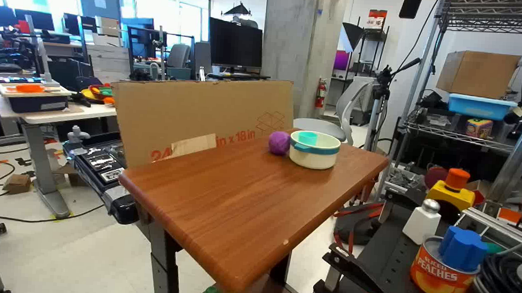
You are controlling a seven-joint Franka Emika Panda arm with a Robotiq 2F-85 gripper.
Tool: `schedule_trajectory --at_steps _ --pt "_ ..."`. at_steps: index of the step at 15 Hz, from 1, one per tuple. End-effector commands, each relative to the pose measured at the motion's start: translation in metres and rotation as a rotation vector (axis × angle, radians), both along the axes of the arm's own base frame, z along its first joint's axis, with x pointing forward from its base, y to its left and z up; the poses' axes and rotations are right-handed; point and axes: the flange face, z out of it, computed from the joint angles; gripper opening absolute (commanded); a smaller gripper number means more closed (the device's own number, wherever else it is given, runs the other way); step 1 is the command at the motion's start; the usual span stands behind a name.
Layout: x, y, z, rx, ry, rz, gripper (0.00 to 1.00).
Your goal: Put the purple toy on the left side of the warmer
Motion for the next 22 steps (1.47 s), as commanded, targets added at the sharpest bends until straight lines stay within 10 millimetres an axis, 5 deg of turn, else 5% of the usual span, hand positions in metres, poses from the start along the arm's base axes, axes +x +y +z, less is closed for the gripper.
schedule_trajectory --at_steps 1,12,22 --pt "0.0 0.0 0.001 0.0 0.001 0.0 1.0" --pt "0.008 -0.002 -0.006 -0.028 -0.01 -0.016 1.0" --pt "0.122 -0.05 -0.057 -0.225 -0.081 -0.117 1.0"
